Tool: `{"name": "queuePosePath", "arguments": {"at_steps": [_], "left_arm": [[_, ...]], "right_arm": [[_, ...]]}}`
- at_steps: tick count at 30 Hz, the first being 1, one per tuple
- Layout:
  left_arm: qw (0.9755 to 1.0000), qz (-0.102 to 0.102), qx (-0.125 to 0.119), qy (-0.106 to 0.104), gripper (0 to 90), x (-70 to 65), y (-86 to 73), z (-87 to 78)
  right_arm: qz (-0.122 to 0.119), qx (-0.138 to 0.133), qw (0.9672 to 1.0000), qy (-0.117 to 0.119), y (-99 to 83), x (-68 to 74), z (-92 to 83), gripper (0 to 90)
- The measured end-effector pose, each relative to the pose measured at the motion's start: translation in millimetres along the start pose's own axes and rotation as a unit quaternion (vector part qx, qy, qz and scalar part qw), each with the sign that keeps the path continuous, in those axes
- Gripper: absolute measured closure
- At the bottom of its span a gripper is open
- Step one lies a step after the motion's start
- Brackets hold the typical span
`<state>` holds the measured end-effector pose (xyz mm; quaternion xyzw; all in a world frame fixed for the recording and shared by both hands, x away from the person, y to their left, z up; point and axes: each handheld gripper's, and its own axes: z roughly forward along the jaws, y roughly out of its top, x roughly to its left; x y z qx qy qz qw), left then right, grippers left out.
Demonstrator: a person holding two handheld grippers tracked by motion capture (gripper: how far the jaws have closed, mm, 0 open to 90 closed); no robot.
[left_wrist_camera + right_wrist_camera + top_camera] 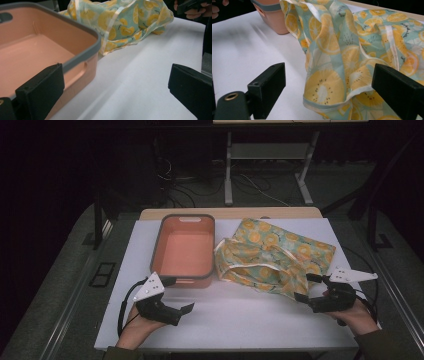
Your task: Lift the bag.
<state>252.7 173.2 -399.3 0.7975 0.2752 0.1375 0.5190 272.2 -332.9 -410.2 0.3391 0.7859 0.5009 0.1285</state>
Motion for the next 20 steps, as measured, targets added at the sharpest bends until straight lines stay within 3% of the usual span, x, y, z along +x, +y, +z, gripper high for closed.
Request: {"name": "queuePosePath", "arguments": {"at_steps": [11,20], "left_arm": [[0.9991,-0.018,0.034,0.019,0.0,10.3,-24.9,1.1],[0.999,-0.019,0.039,0.013,0.0,10.2,-25.6,3.3]], "right_arm": [[-0.005,0.02,0.9997,-0.015,-16.8,-0.5,10.2,11.6],[-0.006,0.022,0.9996,-0.02,-18.2,-1.6,11.3,11.6]]}}
